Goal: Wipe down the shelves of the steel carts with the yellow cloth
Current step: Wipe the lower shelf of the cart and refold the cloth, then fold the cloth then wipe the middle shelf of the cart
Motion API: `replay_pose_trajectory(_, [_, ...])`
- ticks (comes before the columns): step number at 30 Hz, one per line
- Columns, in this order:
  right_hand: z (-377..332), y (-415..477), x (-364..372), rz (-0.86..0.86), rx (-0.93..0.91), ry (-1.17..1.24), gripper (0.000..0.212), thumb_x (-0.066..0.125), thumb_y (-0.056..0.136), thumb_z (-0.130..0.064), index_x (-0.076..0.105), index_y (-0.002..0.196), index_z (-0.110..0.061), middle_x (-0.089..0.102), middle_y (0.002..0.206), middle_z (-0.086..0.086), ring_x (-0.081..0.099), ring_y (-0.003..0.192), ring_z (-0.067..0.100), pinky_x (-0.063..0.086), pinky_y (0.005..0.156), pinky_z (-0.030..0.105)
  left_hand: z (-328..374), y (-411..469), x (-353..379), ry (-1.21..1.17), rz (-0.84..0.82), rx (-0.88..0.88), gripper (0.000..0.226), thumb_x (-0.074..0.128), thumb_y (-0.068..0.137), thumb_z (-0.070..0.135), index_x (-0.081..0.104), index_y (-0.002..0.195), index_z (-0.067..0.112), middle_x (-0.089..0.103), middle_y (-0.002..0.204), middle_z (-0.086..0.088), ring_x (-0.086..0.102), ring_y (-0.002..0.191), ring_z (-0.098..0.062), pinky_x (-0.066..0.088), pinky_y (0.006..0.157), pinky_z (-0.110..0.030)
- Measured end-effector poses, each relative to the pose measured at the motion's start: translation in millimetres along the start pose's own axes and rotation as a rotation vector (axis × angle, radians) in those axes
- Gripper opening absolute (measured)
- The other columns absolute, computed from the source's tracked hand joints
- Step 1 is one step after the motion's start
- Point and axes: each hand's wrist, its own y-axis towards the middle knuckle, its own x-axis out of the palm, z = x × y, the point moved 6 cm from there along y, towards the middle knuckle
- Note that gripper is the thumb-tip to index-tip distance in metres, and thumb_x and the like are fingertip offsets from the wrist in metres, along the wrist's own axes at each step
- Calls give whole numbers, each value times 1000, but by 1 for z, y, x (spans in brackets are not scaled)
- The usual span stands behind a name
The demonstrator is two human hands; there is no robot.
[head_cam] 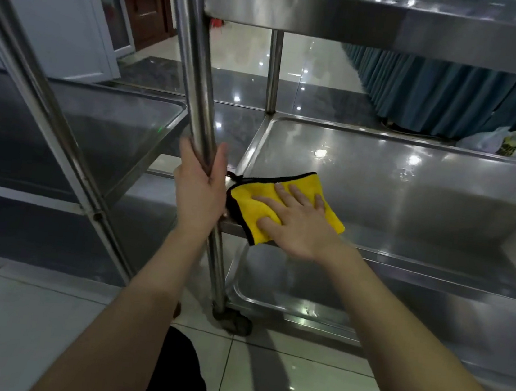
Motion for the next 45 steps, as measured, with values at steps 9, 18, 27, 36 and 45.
replay_pose_trajectory(9, [76, -88, -24, 24, -114, 0, 67, 51, 102, -60, 26, 164, -54, 10, 180, -12, 6, 166, 19, 5, 131, 61, 37, -27, -14, 358, 237, 33, 49, 66, 102, 33, 51, 137, 2, 56, 130, -5, 57, 113, -14, 47, 101, -24])
replay_pose_trajectory(18, [180, -162, -48, 43, -32, -13, 75, 57, 97, -62, 23, 164, -55, 10, 180, -9, 7, 166, 23, 5, 132, 60, 113, -179, 156, 370, -491, 391, 16, 55, 108, 12, 67, 118, 9, 65, 112, -8, 58, 105, -30, 48, 94, -46])
replay_pose_trajectory(27, [241, -202, -46, 121, 22, -100, 76, 41, 93, -75, 20, 164, -58, 9, 181, -6, 8, 166, 27, 8, 129, 66, 97, -205, 194, 769, -548, 519, 31, 39, 113, 34, 65, 116, 18, 62, 121, -5, 56, 108, -30, 42, 91, -47])
replay_pose_trajectory(36, [223, -213, -47, -46, 67, -81, 66, 54, 106, -51, 31, 166, -39, 14, 180, 6, 11, 165, 36, 10, 127, 71, 115, -202, 187, 929, -894, 427, 46, 40, 114, 45, 65, 134, 12, 62, 135, -14, 57, 118, -37, 45, 98, -50])
replay_pose_trajectory(45, [219, -358, -144, -241, 465, 311, 63, 55, 101, -11, 45, 160, -31, 48, 157, 8, 60, 129, 38, 52, 100, 43, 297, -204, 156, 879, -1341, 305, 22, 74, 89, 26, 82, 108, 18, 77, 111, -5, 76, 104, -31, 50, 97, -46])
